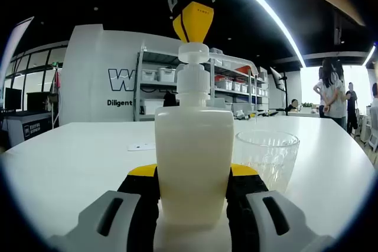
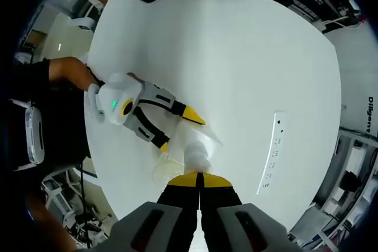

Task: Hold the bottle steady, press the pump all the way down and release, and repeat the specified number of times to dispense into the cup

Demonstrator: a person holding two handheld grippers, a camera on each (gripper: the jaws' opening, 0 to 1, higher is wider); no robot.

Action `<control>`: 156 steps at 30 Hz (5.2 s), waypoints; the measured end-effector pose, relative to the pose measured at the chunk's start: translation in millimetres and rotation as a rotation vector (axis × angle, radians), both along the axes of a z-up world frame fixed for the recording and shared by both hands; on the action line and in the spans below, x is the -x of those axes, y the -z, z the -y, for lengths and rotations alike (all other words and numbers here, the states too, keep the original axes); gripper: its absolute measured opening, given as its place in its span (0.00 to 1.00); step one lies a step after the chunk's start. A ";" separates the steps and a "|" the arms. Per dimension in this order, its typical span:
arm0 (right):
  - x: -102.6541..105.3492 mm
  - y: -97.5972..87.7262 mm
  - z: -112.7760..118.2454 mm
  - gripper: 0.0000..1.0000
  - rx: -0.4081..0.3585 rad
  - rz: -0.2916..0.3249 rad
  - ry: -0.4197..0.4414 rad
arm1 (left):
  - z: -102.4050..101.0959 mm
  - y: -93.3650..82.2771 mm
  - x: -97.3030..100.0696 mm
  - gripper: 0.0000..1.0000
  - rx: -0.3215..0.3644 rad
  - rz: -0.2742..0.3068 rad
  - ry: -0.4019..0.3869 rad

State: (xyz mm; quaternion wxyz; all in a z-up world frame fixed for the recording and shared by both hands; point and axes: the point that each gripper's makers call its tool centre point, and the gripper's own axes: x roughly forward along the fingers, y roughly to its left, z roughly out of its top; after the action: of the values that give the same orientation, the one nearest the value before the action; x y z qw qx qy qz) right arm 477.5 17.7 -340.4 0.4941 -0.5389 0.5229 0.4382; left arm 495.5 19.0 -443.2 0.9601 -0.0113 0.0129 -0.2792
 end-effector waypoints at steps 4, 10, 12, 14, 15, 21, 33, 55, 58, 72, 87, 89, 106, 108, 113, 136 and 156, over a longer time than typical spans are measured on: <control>-0.3 0.1 -0.2 0.00 -0.005 -0.004 0.002 | -0.4 0.1 -0.2 0.42 -0.001 -0.001 0.000; 0.1 0.1 0.0 0.00 -0.009 -0.002 0.003 | -0.9 0.5 0.3 0.42 -0.001 -0.002 -0.003; 0.7 -0.2 0.5 0.00 -0.017 -0.001 0.004 | -0.8 0.5 0.6 0.42 -0.002 -0.003 -0.002; -0.5 -0.3 0.8 0.00 -0.027 0.001 0.008 | -0.6 0.4 0.8 0.42 -0.002 -0.003 -0.002; -0.6 -0.2 0.5 0.00 -0.026 0.002 0.001 | -0.7 0.4 0.8 0.42 -0.002 -0.003 -0.002; -0.6 0.5 -0.5 0.00 0.016 -0.009 -0.001 | -1.0 0.7 0.4 0.42 -0.005 -0.007 0.000; 2.2 2.0 1.4 0.00 0.122 -0.014 -0.101 | 0.0 1.4 1.6 0.42 -0.006 -0.016 0.002; -0.2 -8.0 0.2 0.00 -0.015 -0.029 -0.200 | 0.1 5.8 5.3 0.42 -0.008 -0.028 0.001; -0.6 -9.1 0.9 0.00 -0.037 -0.036 -0.203 | 0.1 6.1 5.5 0.42 -0.007 -0.028 0.003; 3.0 -8.2 -1.4 0.00 -0.076 -0.033 -0.228 | 0.2 7.3 10.8 0.42 -0.014 -0.036 0.002; 0.1 -7.6 -0.5 0.00 -0.071 -0.012 -0.265 | -0.8 7.6 10.3 0.42 -0.015 -0.036 -0.002; 0.8 -8.1 1.8 0.00 -0.063 -0.013 -0.254 | -0.9 7.6 10.3 0.42 -0.015 -0.036 -0.001; 3.5 -10.9 0.2 0.00 -0.102 -0.018 -0.243 | -4.0 6.1 2.0 0.42 -0.013 -0.037 0.000; 3.3 -10.5 0.2 0.00 -0.109 -0.017 -0.245 | -4.2 5.7 1.4 0.42 -0.012 -0.037 0.000; 2.9 -9.8 0.0 0.00 -0.113 -0.011 -0.228 | -3.7 5.5 0.6 0.42 -0.013 -0.036 0.000; 0.9 -7.4 2.1 0.00 -0.117 0.001 -0.168 | -1.2 6.2 5.2 0.42 -0.004 -0.041 0.006; 0.0 -6.3 5.2 0.00 -0.099 -0.014 -0.131 | -0.8 6.6 7.6 0.42 -0.001 -0.046 0.011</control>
State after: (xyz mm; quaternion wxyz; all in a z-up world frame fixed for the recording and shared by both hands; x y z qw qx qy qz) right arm 477.5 12.4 -334.1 0.4867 -0.5438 0.4676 0.4987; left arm 487.9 19.8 -449.8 0.9580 -0.0172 0.0354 -0.2841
